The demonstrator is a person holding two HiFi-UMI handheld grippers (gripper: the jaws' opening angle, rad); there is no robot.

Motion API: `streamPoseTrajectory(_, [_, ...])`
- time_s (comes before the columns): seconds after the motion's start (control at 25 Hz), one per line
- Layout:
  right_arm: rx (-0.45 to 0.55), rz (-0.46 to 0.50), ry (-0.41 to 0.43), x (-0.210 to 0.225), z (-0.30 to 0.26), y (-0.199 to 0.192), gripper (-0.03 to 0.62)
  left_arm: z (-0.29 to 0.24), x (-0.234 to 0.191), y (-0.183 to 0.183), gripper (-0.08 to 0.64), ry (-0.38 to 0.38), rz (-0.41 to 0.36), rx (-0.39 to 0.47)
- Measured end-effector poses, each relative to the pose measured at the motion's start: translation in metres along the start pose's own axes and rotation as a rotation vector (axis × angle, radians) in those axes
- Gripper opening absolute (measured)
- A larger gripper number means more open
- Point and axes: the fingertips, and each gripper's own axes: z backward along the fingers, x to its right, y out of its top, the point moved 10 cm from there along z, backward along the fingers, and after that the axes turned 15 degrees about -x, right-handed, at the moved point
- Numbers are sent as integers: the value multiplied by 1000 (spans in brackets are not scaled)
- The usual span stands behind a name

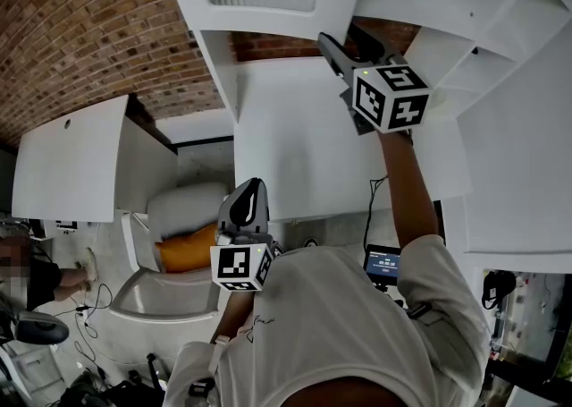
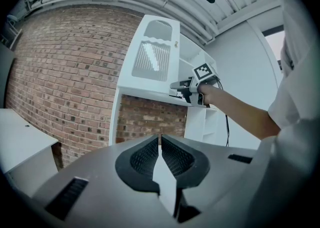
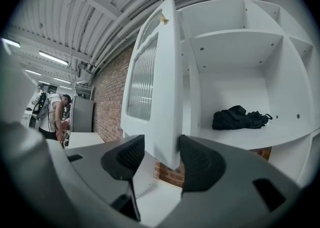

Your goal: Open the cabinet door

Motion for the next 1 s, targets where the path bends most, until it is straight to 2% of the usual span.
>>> streamPoseTrajectory(0.68, [5, 23, 14, -7, 20, -7, 123, 7, 1, -5, 28, -18, 10, 0])
streamPoseTrajectory(1.0, [2, 34, 22, -14, 28, -9, 109, 11, 4, -7, 28, -29, 23, 7])
